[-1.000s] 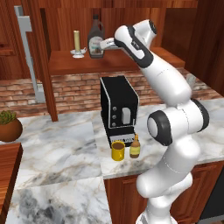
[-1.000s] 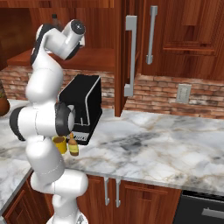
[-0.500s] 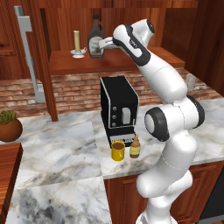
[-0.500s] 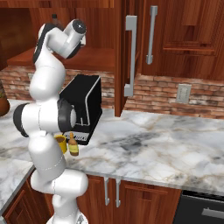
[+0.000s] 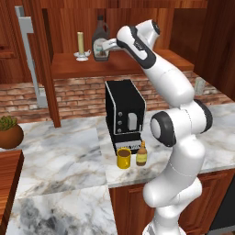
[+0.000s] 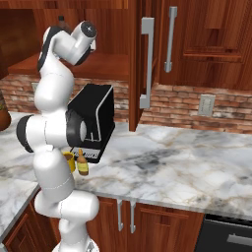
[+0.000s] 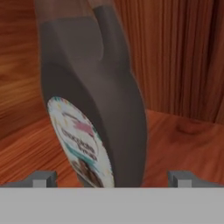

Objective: Pick the syrup bottle and honey bottle from the cabinet and place them next to the mug.

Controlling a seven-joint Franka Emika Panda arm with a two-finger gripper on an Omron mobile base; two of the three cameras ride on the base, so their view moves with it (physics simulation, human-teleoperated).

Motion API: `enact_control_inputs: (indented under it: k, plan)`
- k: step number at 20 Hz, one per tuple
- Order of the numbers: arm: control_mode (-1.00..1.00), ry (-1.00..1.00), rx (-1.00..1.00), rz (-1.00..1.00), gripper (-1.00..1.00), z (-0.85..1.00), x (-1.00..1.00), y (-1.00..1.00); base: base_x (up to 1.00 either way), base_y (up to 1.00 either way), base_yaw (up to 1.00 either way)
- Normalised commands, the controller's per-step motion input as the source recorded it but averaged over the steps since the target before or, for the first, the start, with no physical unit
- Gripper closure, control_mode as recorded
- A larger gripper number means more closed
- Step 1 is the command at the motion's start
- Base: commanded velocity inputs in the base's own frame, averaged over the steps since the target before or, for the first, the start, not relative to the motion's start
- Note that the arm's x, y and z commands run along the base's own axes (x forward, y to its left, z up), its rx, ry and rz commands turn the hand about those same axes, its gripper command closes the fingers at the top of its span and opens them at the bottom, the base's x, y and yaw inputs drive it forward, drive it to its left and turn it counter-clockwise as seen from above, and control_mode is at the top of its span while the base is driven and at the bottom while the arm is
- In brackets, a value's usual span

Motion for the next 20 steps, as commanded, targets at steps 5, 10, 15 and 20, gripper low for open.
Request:
enact_control_inputs:
  k: [5,10,15,20]
  plan:
    - [-1.00,0.00,0.00,0.00,-1.00,0.00,0.02,0.09,0.00,0.00,0.00]
    - [-1.00,0.00,0.00,0.00,-1.00,-0.04,0.06,0.03,0.00,0.00,0.00]
    - [-1.00,0.00,0.00,0.00,-1.00,-0.07,0.09,0.00,0.00,0.00,0.00]
    - [-1.00,0.00,0.00,0.00,-1.00,0.00,0.08,0.04,0.00,0.00,0.00]
